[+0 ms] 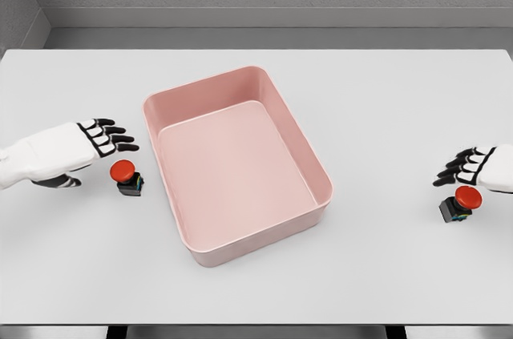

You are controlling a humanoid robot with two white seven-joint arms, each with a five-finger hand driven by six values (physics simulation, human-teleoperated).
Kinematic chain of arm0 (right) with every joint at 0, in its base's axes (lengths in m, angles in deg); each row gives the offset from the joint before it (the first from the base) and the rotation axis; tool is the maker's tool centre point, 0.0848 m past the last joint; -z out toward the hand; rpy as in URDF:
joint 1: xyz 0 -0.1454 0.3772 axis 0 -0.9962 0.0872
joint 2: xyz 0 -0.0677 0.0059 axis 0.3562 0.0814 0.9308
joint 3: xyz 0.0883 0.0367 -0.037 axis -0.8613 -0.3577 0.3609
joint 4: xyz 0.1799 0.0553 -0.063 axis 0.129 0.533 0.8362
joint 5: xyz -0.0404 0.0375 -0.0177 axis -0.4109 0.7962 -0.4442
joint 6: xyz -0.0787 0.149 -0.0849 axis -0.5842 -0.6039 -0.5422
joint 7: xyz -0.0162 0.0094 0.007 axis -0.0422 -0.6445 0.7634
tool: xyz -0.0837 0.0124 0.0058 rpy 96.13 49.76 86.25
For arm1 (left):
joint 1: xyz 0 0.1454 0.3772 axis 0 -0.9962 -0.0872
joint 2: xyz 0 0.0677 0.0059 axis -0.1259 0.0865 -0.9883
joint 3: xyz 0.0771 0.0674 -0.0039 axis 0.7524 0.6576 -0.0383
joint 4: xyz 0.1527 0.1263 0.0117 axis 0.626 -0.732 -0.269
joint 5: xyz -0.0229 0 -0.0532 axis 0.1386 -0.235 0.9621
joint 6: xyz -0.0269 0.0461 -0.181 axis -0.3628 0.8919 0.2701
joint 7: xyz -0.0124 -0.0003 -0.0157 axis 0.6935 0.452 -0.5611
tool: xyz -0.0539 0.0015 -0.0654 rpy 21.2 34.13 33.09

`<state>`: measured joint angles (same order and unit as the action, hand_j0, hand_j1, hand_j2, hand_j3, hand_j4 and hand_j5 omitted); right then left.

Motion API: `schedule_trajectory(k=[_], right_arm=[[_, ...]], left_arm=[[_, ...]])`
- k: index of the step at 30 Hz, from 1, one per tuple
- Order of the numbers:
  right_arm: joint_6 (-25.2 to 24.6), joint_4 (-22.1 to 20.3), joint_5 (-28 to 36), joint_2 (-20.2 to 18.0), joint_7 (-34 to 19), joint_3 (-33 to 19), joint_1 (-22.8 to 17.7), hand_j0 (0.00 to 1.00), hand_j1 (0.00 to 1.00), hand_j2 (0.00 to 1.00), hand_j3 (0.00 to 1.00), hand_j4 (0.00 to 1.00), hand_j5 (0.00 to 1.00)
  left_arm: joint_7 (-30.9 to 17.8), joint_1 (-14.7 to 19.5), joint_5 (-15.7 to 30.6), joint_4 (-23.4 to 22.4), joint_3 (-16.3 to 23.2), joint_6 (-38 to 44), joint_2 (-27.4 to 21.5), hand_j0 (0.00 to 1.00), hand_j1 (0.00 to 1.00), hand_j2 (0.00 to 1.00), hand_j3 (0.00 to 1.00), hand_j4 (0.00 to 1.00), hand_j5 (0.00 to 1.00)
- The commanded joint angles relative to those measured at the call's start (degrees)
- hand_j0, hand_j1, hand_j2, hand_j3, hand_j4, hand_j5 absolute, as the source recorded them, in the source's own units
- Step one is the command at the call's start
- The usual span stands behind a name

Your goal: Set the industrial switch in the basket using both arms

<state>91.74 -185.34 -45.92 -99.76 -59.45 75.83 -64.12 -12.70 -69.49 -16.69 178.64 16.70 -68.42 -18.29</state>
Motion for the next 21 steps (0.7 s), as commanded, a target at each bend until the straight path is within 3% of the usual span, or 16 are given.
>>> schedule_trajectory(k=[1, 5, 8, 10, 14, 18, 21], right_arm=[[-0.13, 0.03, 0.32, 0.91, -0.12, 0.09, -0.09, 1.00, 1.00, 1.00, 1.00, 1.00, 1.00], [-0.13, 0.03, 0.32, 1.44, -0.12, -0.08, -0.09, 1.00, 1.00, 1.00, 1.00, 1.00, 1.00], [-2.87, 0.03, 0.32, 4.60, -0.12, -0.26, 0.09, 1.00, 1.00, 1.00, 1.00, 1.00, 1.00], [-3.49, 0.03, 0.32, 6.01, -0.20, -0.26, 0.00, 1.00, 1.00, 1.00, 1.00, 1.00, 1.00], [-9.64, 0.03, 0.41, 6.10, -0.20, -0.08, 0.00, 1.00, 1.00, 1.00, 1.00, 1.00, 1.00], [-16.23, 0.03, 0.50, 6.10, -2.33, 0.09, 0.00, 1.00, 1.00, 1.00, 1.00, 1.00, 1.00], [-17.99, 0.03, 0.59, 6.01, -2.33, 0.36, -0.26, 1.00, 1.00, 1.00, 1.00, 1.00, 1.00]], left_arm=[[0.00, 0.00, 0.04, 1.02, 0.27, 0.06, -0.19, 1.00, 1.00, 1.00, 1.00, 1.00, 1.00], [-0.09, -0.62, 0.04, 1.54, 0.28, 0.06, -0.19, 1.00, 1.00, 1.00, 1.00, 1.00, 1.00], [-0.09, -0.79, -0.04, 1.81, 0.28, 0.06, -0.28, 1.00, 1.00, 1.00, 1.00, 1.00, 1.00], [-0.09, -0.88, -0.04, 1.89, 0.28, 0.06, -0.72, 0.94, 0.94, 0.94, 0.94, 0.94, 0.94], [-0.09, -1.06, -0.04, 2.60, 0.54, 0.06, -1.07, 0.83, 0.83, 0.83, 0.83, 0.83, 0.83], [-0.09, -0.62, -0.04, 3.12, 0.63, 0.06, -0.63, 0.83, 0.83, 0.83, 0.83, 0.83, 0.83], [-0.09, -0.44, -0.66, 3.48, 0.63, 0.06, -0.28, 0.83, 0.83, 0.83, 0.83, 0.83, 0.83]])
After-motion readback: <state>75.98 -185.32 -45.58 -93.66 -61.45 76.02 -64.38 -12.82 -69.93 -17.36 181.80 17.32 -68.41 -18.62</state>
